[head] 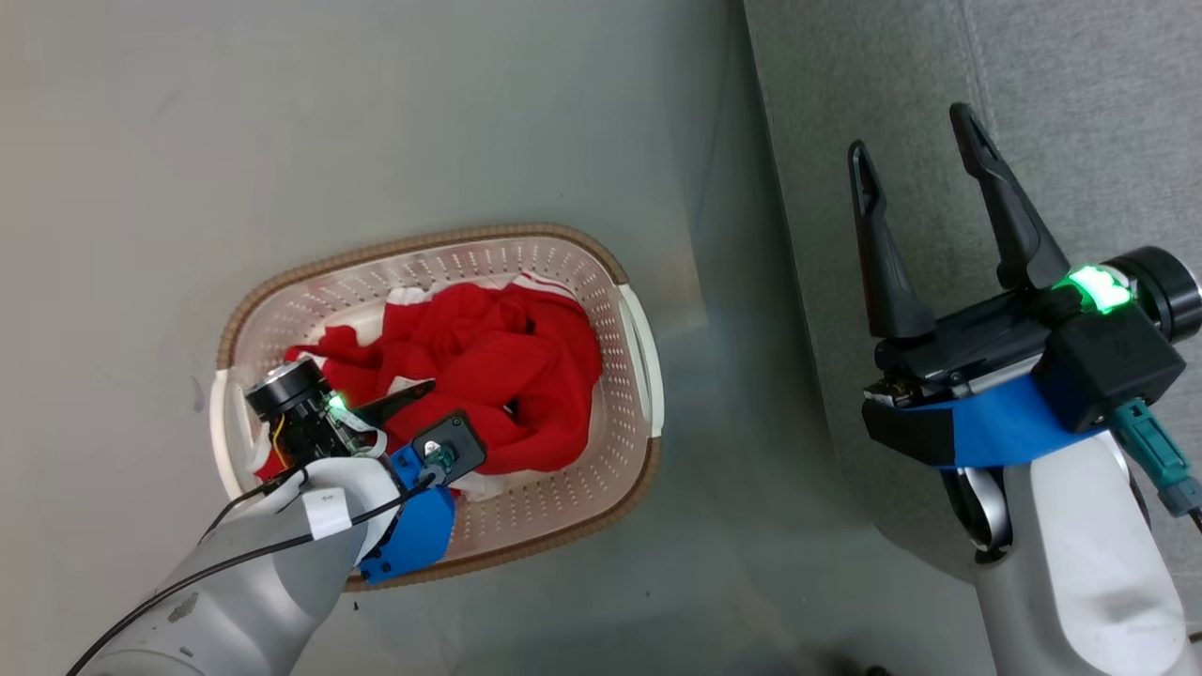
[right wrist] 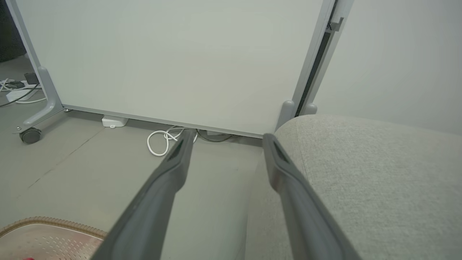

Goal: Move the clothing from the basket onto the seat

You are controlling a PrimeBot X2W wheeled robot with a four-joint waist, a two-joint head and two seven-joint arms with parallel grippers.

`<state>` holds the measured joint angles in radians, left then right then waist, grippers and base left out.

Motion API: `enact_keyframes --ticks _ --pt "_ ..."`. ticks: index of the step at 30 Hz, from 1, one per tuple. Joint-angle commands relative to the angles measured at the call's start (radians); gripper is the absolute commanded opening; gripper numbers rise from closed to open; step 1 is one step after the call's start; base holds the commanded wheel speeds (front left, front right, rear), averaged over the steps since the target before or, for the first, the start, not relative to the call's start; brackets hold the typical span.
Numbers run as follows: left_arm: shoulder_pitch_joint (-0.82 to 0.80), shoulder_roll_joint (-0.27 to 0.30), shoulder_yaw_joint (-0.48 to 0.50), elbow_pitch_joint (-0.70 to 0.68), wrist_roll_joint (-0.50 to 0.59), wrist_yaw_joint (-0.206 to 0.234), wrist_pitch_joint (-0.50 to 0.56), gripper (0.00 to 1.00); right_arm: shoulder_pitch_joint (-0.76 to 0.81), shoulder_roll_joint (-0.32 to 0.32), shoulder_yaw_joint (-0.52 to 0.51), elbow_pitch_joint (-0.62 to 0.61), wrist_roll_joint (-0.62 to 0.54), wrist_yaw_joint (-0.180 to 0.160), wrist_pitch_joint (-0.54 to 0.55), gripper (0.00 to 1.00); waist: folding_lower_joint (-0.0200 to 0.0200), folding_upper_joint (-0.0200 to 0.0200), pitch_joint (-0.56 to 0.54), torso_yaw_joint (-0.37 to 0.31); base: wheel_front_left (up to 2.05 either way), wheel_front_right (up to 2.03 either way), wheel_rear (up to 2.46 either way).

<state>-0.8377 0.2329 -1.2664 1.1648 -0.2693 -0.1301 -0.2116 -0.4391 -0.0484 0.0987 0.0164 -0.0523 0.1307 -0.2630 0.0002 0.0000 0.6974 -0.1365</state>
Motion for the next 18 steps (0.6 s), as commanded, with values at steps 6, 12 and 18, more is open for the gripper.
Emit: enact_keyframes --ticks 6,12,18 --pt "-0.045 -0.002 -0.017 0.020 0.132 0.000 0.052 1.00 -0.039 -0.003 0.011 -0.027 -0.004 0.000 -0.003 1.00 -0.0002 0.0000 0.080 -0.007 0.00 0.00 0.00" --pt "-0.080 -0.014 -0.017 0.064 0.228 0.000 0.088 1.00 -0.050 -0.003 0.016 -0.051 0.004 0.000 -0.003 1.00 -0.0002 0.0000 0.134 -0.024 0.00 0.00 0.00" --pt "-0.128 -0.027 -0.017 0.086 0.266 0.000 0.052 1.00 -0.038 -0.003 0.004 -0.072 0.001 0.000 -0.003 1.00 -0.0002 0.0000 0.169 -0.021 0.00 0.00 0.00"
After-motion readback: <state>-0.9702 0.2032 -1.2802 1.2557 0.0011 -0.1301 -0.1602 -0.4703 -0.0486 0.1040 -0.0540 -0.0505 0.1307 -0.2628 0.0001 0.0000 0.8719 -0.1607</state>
